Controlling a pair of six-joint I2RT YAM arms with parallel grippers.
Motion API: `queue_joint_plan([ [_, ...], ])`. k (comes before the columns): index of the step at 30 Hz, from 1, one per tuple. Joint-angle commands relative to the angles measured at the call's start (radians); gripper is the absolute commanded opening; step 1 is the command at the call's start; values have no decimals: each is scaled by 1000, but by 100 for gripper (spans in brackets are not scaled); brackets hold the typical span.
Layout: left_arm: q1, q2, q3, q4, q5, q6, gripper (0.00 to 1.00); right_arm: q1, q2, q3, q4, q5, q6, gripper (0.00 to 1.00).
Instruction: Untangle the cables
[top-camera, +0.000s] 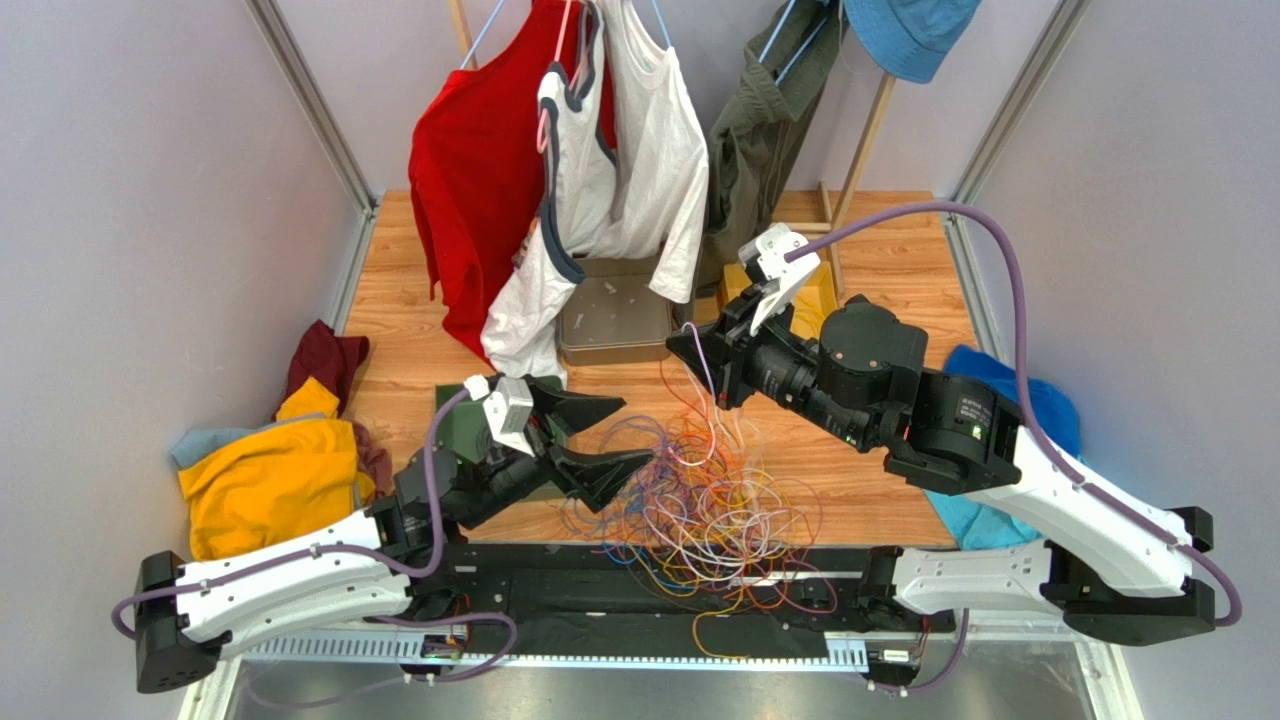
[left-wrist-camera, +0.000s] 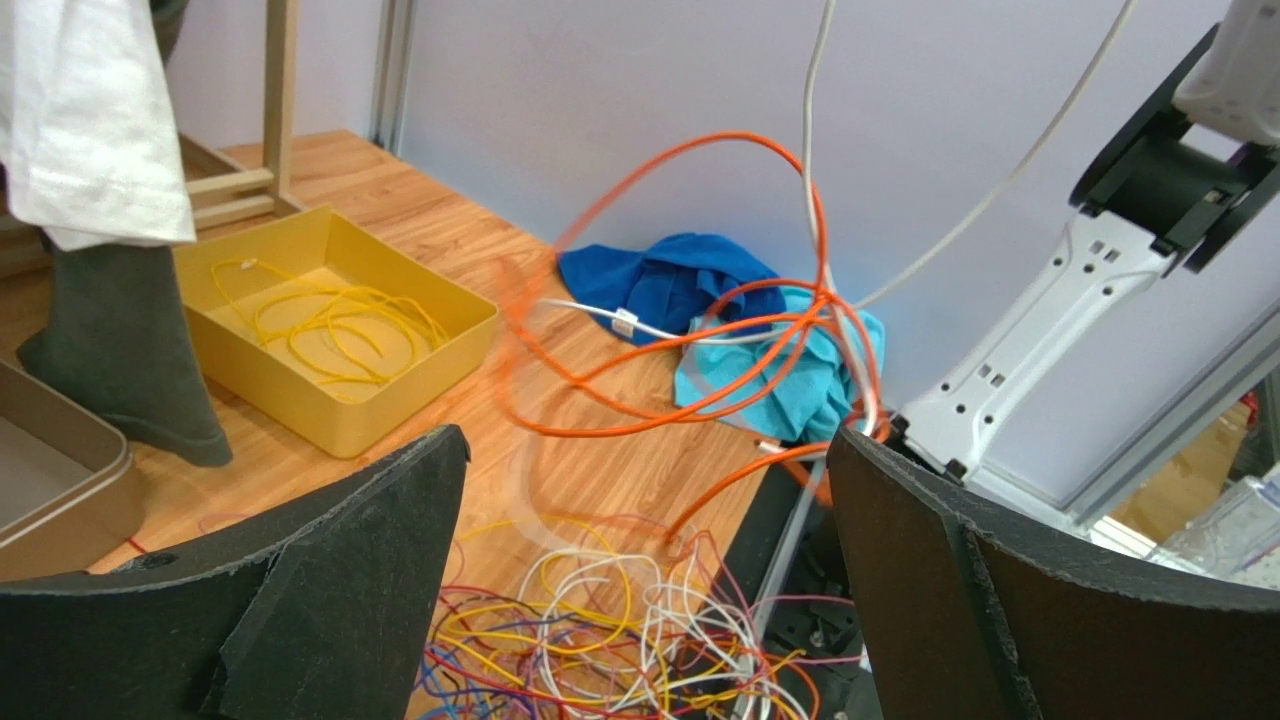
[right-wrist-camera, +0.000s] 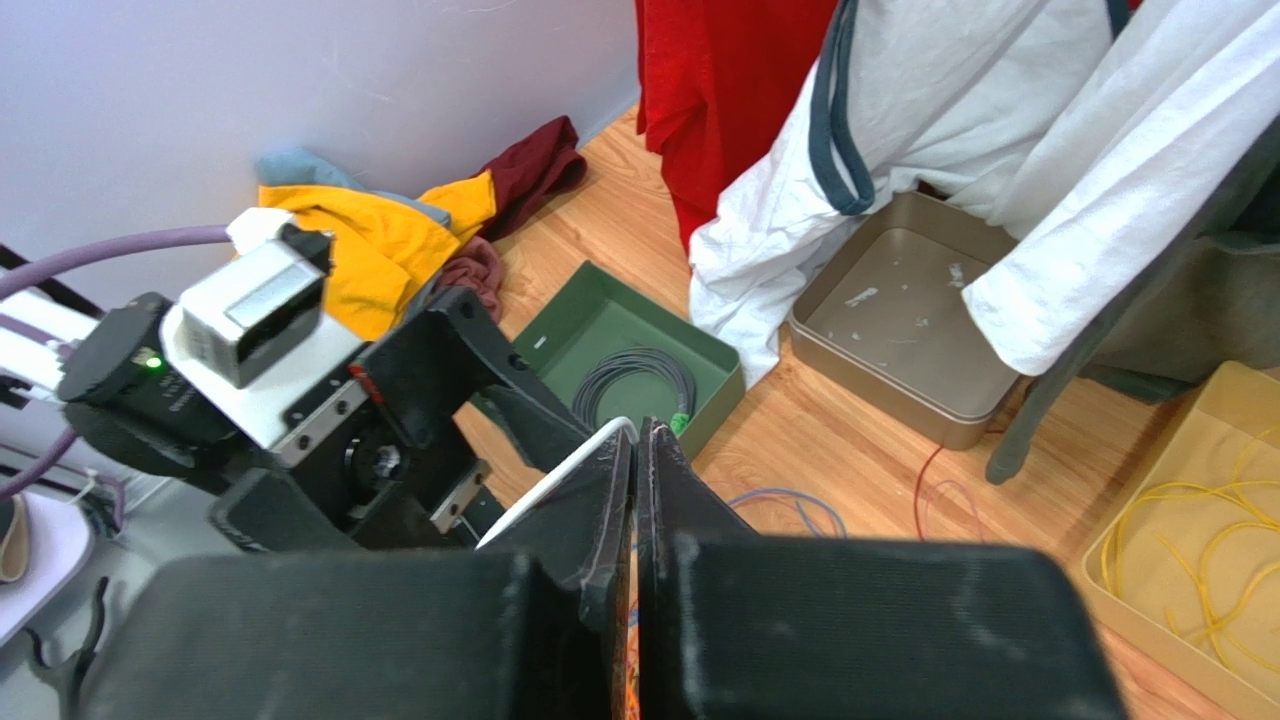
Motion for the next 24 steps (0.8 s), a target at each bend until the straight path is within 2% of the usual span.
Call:
queue_joint_plan([
  [1,-2,83,31,123,39,12,99,3,-32,5,38,-48,34,0],
  [7,-4,192,47,211,141,6,99,3,-42,7,37,-65,46,0],
  [10,-2,225,62,214,138,13,87,3,-49,2,37,-74,54,0],
  [13,-2,248,79,211,156,21,54,3,-59,-5,37,-79,58,0],
  [14,-4,249,87,205,161,21,30,4,-62,-7,37,-73,55,0],
  [17,-4,240,93,141,127,9,0,4,-81,-13,26,-47,45,0],
  [22,-4,154,44,0,22,-40,0,4,-122,-13,15,-7,25,0],
  [24,-2,101,19,-147,-113,-81,0,4,-139,-8,9,20,11,0],
])
